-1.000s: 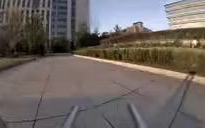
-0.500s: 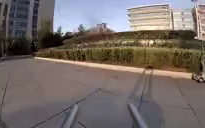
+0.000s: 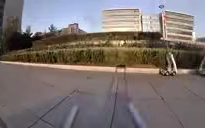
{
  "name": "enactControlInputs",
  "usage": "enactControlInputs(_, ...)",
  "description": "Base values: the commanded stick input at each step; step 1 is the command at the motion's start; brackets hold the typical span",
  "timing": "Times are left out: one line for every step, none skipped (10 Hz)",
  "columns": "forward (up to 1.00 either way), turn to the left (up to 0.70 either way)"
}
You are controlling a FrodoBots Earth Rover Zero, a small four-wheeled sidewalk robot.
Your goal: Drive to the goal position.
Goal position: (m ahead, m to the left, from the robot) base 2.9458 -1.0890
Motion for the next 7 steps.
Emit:
enactControlInputs(0.7, -0.09)
enactControlInputs(0.7, 0.0)
enactControlInputs(0.7, 0.0)
enactControlInputs(0.7, 0.0)
enactControlInputs(0.7, 0.0)
enactControlInputs(0.7, 0.0)
enactControlInputs(0.7, 0.1)
